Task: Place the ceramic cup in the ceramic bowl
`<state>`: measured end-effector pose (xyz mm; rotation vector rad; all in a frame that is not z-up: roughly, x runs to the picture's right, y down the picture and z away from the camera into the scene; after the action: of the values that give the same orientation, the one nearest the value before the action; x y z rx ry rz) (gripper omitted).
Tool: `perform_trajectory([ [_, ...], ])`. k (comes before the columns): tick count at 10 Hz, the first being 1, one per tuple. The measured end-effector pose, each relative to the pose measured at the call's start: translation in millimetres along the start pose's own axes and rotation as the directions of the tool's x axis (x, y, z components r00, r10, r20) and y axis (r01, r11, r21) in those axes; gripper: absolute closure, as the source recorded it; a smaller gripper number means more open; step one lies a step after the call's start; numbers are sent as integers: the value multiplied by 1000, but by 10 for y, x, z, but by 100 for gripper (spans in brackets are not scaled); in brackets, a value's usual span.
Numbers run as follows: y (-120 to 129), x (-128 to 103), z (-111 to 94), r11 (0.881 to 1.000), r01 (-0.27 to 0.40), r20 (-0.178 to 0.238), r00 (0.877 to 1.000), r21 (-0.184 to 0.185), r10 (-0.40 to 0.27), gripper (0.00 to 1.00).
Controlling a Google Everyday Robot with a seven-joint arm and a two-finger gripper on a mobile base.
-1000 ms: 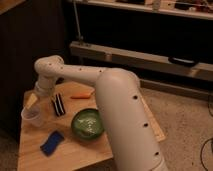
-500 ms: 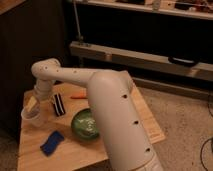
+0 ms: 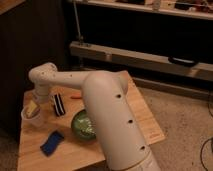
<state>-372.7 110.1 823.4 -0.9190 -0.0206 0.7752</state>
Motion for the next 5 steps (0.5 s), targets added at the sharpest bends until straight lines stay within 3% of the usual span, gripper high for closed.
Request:
perform_trajectory([
  [4, -31, -36, 102, 1000, 6, -18, 1000, 12, -5, 22],
  [5, -37, -41, 106, 1000, 6, -23, 1000, 10, -6, 30],
])
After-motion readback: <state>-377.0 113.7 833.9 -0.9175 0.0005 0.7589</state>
